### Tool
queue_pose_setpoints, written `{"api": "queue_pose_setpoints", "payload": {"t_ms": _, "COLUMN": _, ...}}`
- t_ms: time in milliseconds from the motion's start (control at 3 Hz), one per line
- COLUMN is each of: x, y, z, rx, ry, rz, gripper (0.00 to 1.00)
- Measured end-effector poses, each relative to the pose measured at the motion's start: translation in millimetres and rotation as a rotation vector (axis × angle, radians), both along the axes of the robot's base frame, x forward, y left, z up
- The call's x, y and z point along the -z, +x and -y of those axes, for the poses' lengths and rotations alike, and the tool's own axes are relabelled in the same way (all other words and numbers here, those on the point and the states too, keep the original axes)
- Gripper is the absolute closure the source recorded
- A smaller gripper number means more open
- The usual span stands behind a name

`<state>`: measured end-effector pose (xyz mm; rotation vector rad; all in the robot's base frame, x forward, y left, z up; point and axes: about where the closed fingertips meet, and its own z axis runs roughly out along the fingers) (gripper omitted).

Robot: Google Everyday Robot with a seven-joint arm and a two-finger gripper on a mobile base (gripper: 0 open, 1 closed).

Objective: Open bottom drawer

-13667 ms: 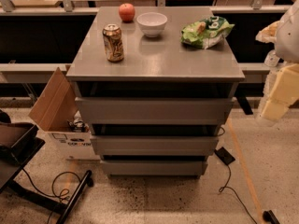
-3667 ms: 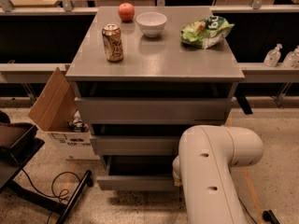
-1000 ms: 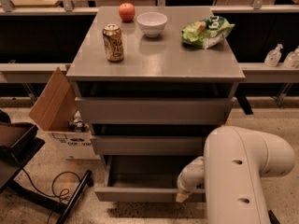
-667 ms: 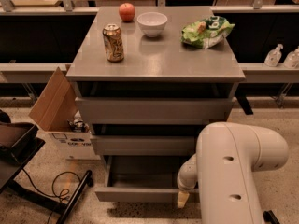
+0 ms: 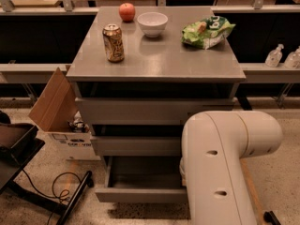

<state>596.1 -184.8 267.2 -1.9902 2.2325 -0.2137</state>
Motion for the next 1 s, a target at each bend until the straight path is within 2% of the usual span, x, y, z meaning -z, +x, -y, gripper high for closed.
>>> {"api": "queue_pose_setpoints", "payload": {"t_ms": 333, "x": -5.0, "y": 20.6, "z": 17.6, "rx": 0.032, "ry": 0.006, "rz": 0.076, "gripper": 0.64}}
{"api": "queue_pose_setpoints", "payload": {"t_ms": 667, "x": 10.1, "y": 34.2, "z": 39.8, "rx": 0.098, "ry": 0.042, "rz": 0.143, "gripper": 0.88}}
{"api": "queue_pose_setpoints", "payload": {"t_ms": 1000, "x": 10.0, "y": 37.2, "z": 43.3, "rx": 0.064, "ry": 0.030, "rz": 0.165, "gripper": 1.00}}
